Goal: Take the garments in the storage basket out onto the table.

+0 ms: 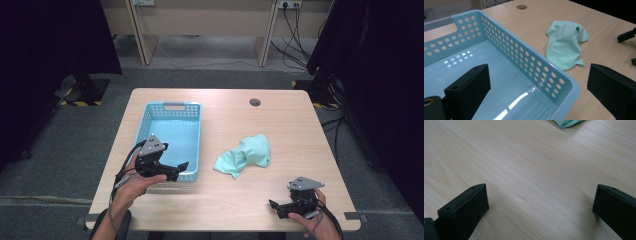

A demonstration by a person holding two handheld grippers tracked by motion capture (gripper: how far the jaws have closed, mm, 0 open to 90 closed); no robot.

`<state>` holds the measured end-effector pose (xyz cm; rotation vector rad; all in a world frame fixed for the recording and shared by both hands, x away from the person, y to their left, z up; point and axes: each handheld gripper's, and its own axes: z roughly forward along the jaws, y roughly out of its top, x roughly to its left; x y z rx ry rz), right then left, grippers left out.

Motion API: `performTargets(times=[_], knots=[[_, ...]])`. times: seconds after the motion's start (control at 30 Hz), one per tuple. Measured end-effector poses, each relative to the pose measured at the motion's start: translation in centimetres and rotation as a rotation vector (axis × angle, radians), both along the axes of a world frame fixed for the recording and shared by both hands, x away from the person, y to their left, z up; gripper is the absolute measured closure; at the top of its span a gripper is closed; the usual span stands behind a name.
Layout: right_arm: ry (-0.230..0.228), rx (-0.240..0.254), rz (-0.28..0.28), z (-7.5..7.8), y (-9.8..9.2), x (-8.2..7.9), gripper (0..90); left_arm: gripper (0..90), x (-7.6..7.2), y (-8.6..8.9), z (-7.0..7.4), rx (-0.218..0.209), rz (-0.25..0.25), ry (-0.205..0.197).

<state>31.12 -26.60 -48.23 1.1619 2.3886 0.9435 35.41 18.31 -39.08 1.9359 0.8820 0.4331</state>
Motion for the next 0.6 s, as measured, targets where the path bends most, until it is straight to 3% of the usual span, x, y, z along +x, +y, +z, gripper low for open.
performTargets(times=[0.6], knots=[[0.000,0.000,-0.001,0.0,0.0,0.0,0.3,4.2,-1.5,0.4,-0.2,-0.004,-0.005,-0.011]])
